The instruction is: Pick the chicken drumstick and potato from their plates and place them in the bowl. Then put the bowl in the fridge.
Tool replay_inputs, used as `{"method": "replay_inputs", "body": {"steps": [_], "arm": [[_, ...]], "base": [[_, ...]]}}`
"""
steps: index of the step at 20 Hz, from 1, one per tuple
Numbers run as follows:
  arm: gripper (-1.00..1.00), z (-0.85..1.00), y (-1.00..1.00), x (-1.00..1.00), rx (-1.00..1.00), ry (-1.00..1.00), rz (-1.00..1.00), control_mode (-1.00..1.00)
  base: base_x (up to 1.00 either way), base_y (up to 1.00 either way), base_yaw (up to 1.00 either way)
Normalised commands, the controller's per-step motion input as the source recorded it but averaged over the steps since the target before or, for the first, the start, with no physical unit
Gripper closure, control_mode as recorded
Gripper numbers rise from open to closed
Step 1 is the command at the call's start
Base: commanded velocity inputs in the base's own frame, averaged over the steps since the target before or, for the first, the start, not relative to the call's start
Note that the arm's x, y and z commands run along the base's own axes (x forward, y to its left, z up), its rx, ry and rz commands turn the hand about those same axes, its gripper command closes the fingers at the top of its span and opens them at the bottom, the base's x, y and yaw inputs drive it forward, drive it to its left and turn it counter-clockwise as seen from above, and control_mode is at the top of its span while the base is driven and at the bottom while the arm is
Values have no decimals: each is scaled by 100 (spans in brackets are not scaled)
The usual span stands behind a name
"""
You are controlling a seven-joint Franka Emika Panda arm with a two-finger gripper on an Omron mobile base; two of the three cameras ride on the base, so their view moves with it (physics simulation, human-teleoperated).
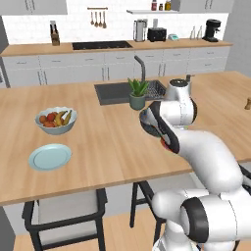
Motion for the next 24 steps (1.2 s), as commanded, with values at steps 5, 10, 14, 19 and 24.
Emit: {"method": "replay_inputs", "body": {"steps": [5, 10, 14, 19, 24], "arm": [[100, 18, 3, -81, 11, -10, -32, -100], [100, 30, 0, -77, 20, -1, -4, -100], [100, 32, 21, -81, 2, -3, 1, -100], [100, 7, 53, -39, -24, -6, 13, -100], [100, 12, 5, -10, -23, 2, 22, -100]], "base": [[0, 0, 0], [0, 0, 0], [0, 0, 0], [0, 0, 0], [0, 0, 0]]}}
